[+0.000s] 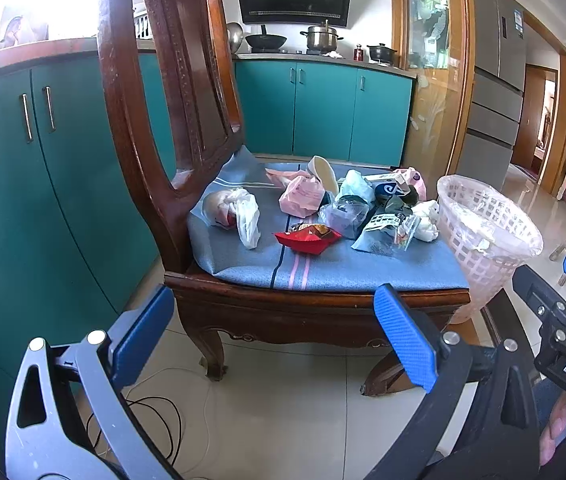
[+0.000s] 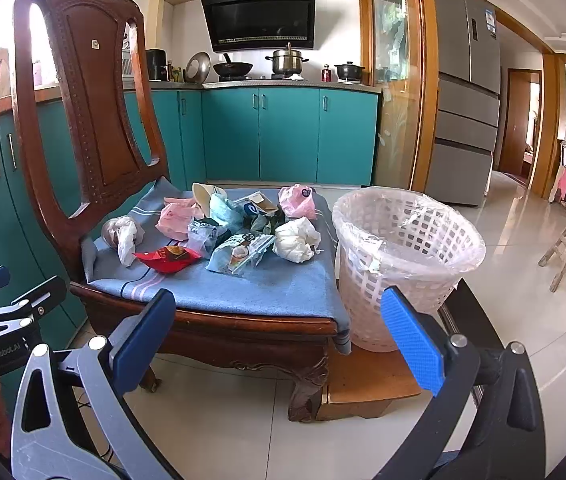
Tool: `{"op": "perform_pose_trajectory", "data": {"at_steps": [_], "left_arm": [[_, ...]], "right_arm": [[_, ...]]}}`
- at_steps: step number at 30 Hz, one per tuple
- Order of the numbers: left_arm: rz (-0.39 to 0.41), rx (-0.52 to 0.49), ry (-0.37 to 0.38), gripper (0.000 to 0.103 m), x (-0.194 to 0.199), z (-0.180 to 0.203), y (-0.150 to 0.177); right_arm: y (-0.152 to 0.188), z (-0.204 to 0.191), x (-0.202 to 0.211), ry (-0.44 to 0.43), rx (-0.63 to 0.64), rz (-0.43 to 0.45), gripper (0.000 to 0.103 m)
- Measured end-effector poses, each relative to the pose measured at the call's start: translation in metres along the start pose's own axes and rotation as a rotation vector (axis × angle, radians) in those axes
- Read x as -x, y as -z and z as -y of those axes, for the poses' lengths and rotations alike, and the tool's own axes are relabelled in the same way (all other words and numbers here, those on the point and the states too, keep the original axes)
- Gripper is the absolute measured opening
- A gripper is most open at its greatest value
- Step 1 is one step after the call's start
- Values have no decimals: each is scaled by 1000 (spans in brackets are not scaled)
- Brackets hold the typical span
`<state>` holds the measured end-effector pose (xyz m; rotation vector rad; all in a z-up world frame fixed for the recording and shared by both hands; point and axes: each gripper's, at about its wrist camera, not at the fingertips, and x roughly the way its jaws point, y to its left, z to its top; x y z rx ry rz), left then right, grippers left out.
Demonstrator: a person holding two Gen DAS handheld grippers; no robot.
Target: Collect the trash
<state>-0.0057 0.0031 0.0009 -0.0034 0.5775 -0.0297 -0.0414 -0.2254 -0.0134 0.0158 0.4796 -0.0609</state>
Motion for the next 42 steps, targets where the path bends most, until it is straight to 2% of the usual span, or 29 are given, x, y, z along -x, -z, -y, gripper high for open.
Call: {"op": "perform_pose_trajectory", "data": {"at_steps": [42], "left_arm": [[-12, -1, 1, 100, -2, -5, 3]], "right_arm": [[1, -1, 0, 5, -4, -1, 100]]}}
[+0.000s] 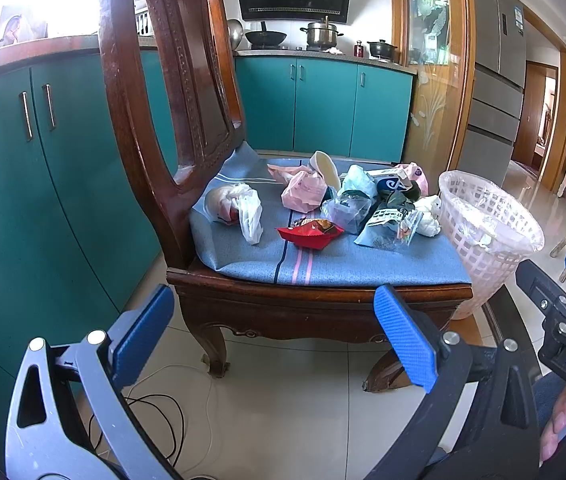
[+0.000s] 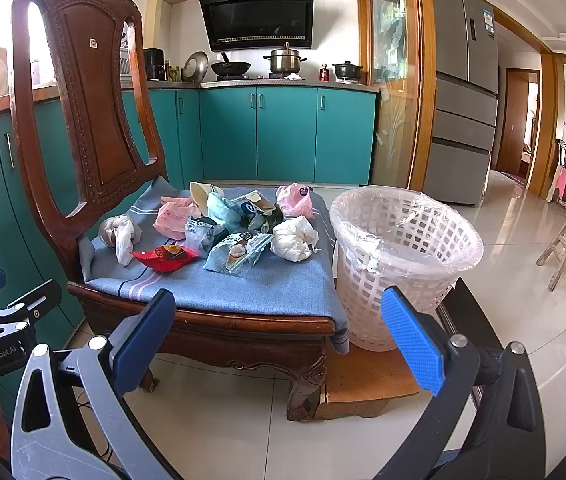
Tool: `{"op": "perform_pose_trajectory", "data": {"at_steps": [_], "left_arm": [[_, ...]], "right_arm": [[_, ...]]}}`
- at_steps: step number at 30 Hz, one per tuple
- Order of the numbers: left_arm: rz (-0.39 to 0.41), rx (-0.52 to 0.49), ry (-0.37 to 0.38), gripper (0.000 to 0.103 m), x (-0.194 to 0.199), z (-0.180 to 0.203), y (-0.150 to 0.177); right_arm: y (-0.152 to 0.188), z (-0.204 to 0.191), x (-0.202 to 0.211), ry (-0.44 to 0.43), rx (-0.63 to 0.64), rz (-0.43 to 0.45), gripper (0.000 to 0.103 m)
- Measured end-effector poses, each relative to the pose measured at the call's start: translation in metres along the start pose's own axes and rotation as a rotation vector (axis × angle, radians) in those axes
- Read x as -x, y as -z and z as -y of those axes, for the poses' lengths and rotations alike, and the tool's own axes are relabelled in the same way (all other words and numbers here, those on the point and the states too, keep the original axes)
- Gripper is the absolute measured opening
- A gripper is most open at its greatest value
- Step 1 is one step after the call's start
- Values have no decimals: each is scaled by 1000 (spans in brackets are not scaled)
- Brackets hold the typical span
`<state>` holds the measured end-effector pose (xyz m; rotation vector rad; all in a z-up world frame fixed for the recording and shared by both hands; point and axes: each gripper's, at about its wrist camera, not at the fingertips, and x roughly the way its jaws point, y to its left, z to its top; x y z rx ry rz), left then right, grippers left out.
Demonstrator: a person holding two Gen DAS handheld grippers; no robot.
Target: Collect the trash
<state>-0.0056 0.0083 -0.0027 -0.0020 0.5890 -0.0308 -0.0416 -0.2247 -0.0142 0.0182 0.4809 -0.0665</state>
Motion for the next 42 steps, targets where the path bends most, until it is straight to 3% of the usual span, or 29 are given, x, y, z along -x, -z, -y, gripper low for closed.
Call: {"op": "perform_pose_trajectory", "data": {"at_steps": [42], "left_arm": [[-19, -21, 4, 100, 2, 4, 2]], "right_arm": [[0, 3, 0, 7, 0, -6, 100]]}}
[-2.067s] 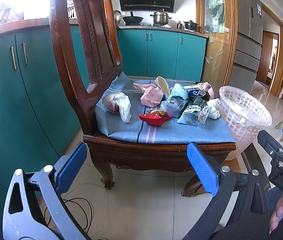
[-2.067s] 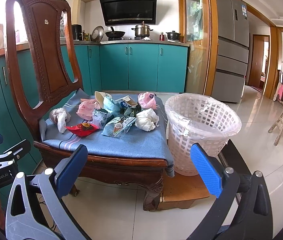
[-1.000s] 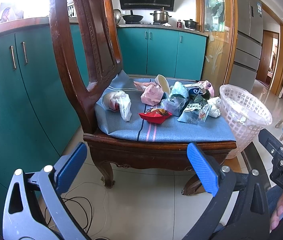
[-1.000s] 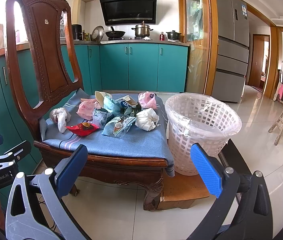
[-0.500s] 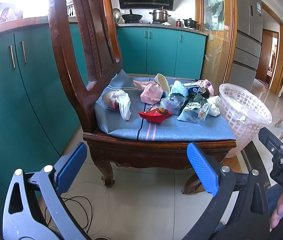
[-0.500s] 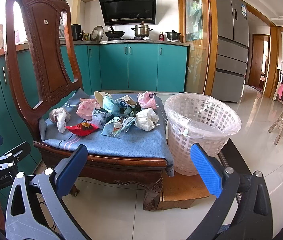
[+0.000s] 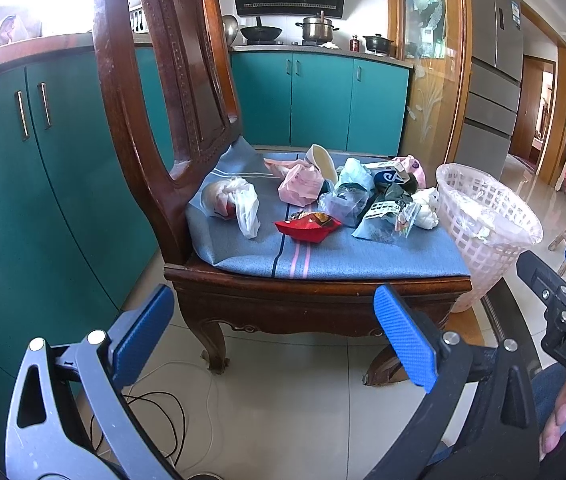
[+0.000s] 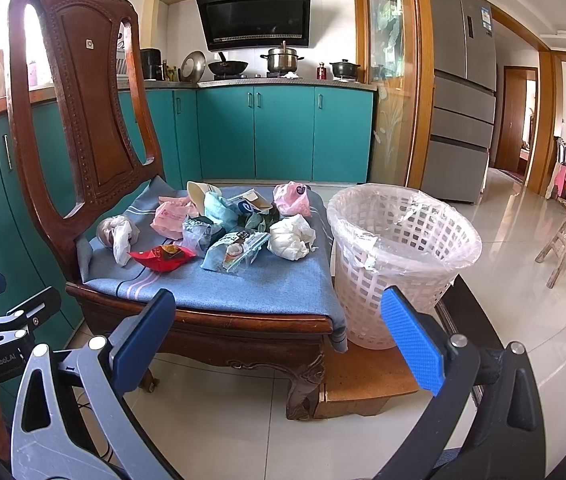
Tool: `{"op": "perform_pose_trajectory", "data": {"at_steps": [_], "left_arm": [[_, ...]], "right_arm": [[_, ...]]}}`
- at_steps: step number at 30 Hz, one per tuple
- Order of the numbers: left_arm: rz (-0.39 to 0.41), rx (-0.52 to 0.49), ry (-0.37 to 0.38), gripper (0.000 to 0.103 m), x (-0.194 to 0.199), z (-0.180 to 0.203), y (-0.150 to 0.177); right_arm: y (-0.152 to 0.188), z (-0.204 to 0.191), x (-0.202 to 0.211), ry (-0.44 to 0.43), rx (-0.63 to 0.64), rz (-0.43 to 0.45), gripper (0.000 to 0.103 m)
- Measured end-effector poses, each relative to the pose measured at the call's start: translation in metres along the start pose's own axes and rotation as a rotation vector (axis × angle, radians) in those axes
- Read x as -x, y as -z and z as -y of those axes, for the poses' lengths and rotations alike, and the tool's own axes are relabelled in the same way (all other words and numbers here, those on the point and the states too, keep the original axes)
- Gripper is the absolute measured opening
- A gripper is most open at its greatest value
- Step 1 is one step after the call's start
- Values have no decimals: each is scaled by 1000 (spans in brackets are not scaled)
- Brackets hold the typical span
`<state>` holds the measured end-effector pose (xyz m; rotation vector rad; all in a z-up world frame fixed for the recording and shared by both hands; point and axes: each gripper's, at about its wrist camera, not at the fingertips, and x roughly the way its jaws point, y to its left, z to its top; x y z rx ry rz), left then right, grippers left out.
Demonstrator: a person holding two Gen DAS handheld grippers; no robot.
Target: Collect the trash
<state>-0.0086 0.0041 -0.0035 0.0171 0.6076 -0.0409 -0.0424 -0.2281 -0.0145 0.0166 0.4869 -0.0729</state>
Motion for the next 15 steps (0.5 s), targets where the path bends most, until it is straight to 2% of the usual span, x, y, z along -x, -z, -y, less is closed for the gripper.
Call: {"op": "perform_pose_trajectory", "data": {"at_steps": [6, 10, 13, 15], "left_arm": [[22, -29, 4, 100, 6, 2, 1], [39, -56, 21, 100, 8, 5, 5], [43, -16, 65, 100, 6, 2, 9], [47, 12, 59, 100, 4, -1, 12]], "right_arm": [[-1, 3, 4, 1, -6, 17, 100], [-1, 6, 12, 0, 6, 66, 100], [-1, 10, 14, -27, -1, 86, 100], [-1, 14, 11, -43, -4, 77, 100]]}}
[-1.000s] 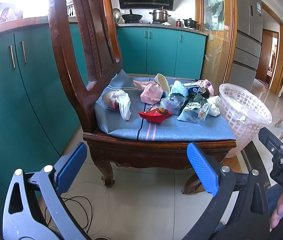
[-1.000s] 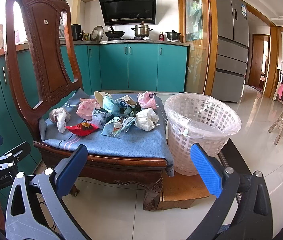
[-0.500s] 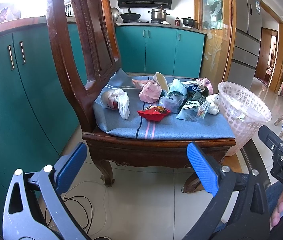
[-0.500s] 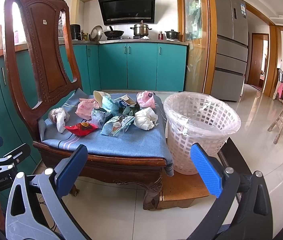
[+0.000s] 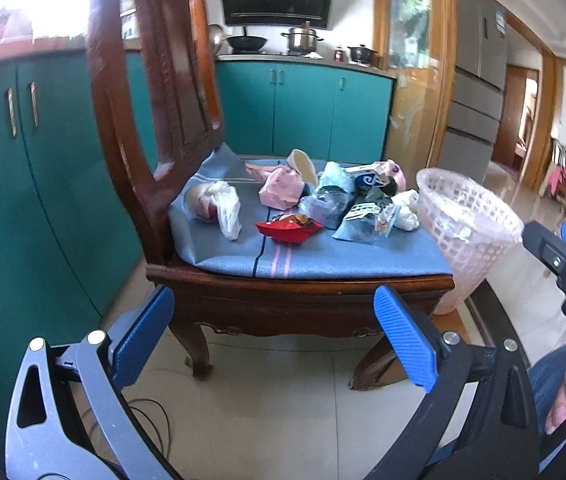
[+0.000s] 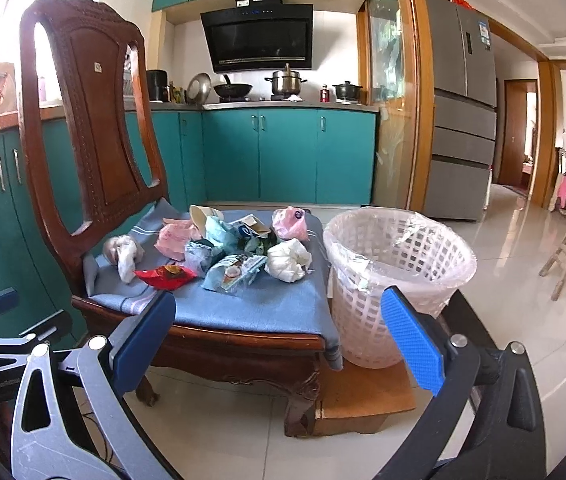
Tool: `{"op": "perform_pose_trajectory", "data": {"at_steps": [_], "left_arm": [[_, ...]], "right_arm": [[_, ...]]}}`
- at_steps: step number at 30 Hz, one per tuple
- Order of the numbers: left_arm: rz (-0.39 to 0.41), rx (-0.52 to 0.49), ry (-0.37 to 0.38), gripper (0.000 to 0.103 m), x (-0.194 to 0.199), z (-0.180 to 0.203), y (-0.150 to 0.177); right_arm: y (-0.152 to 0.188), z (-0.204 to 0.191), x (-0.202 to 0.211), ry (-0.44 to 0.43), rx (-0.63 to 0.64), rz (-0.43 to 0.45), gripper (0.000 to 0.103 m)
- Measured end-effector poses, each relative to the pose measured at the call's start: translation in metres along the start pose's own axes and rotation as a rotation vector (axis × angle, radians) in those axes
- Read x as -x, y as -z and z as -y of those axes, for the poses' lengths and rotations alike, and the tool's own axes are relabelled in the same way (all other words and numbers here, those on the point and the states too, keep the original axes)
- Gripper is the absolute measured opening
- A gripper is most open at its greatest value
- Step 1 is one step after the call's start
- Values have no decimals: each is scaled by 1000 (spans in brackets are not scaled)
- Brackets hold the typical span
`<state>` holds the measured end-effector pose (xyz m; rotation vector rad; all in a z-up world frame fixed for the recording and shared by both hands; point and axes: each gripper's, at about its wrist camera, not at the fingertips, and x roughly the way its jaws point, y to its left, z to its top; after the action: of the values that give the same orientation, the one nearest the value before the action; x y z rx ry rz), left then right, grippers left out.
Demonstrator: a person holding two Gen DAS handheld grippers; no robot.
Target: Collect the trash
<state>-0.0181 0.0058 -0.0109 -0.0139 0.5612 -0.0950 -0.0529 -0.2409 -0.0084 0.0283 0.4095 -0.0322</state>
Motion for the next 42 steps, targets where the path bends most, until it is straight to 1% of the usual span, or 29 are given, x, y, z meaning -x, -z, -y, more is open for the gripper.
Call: {"op": "perform_pose_trajectory", "data": {"at_steps": [3, 4, 6, 7, 8, 9, 10, 12, 13, 14, 16, 17, 19, 21, 22, 23, 24, 26, 28, 29, 30, 31, 34, 35, 36, 38, 39, 40, 42], "left_arm": [[14, -45, -39, 100, -5, 4, 2], [17, -56, -42, 100, -7, 4, 2], [13, -76, -29, 100, -12, 5, 2], [-11, -93, -29, 100, -18, 5, 0], [-70, -135, -54, 100, -27, 8, -3], [-107, -156, -71, 100, -32, 9, -6], [-156, -154, -64, 100, -39, 7, -14], [-210, -104, -2, 100, -50, -1, -30], [-221, -86, 9, 100, -55, -5, -36], [-225, -74, 18, 100, -61, -7, -47], [-211, -89, 26, 100, -70, -6, -66], [-197, -109, 27, 100, -75, -4, -75], [-183, -185, 34, 100, -93, 7, -90], [-193, -259, 41, 100, -113, 15, -92], [-207, -315, 40, 100, -129, 21, -89], [-219, -343, 32, 100, -141, 23, -86], [-226, -361, 35, 100, -150, 25, -83], [-225, -388, 70, 100, -169, 31, -75], [-235, -422, 70, 100, -186, 36, -68], [-241, -438, 67, 99, -194, 39, -67], [-242, -443, 64, 98, -200, 41, -66], [-251, -446, 66, 95, -208, 44, -65], [-285, -444, 51, 89, -228, 46, -62], [-297, -438, 49, 83, -234, 46, -62], [-311, -431, 53, 81, -238, 46, -61], [-354, -409, 66, 68, -247, 46, -59], [-355, -399, 72, 66, -248, 46, -59], [-358, -390, 74, 64, -249, 46, -59], [-366, -380, 83, 46, -250, 47, -60]], "right_arm": [[0, 4, -12, -41, -7, -56, 100], [-1, 6, -15, -58, -15, -59, 100], [-5, 11, -17, -102, -52, -33, 100], [-9, 15, -19, -132, -78, -20, 100], [-13, 15, -22, -138, -85, -23, 100], [-18, 15, -28, -131, -82, -38, 100], [-27, 14, -38, -128, -77, -61, 100], [-41, 16, -56, -155, -104, -108, 100], [-48, 17, -65, -167, -122, -136, 100], [-55, 19, -75, -190, -146, -169, 101], [-70, 23, -98, -274, -221, -224, 101], [-73, 24, -108, -293, -238, -248, 101], [-79, 24, -137, -312, -253, -307, 101], [-76, 24, -160, -311, -272, -359, 100], [-70, 27, -173, -318, -303, -391, 100], [-64, 30, -182, -324, -340, -419, 100], [-55, 35, -191, -334, -384, -444, 100], [-34, 44, -208, -364, -482, -503, 100], [-17, 49, -230, -423, -589, -596, 97], [-13, 51, -236, -441, -626, -623, 94], [-10, 53, -244, -446, -650, -640, 93], [-7, 53, -249, -442, -674, -651, 92], [-12, 45, -257, -453, -671, -660, 89], [-13, 44, -258, -456, -675, -662, 88], [-13, 40, -259, -463, -678, -665, 86], [-10, 34, -267, -475, -682, -678, 81], [-10, 32, -270, -481, -683, -685, 80], [-9, 27, -272, -491, -679, -690, 76], [-6, 23, -277, -500, -667, -695, 67]]}}
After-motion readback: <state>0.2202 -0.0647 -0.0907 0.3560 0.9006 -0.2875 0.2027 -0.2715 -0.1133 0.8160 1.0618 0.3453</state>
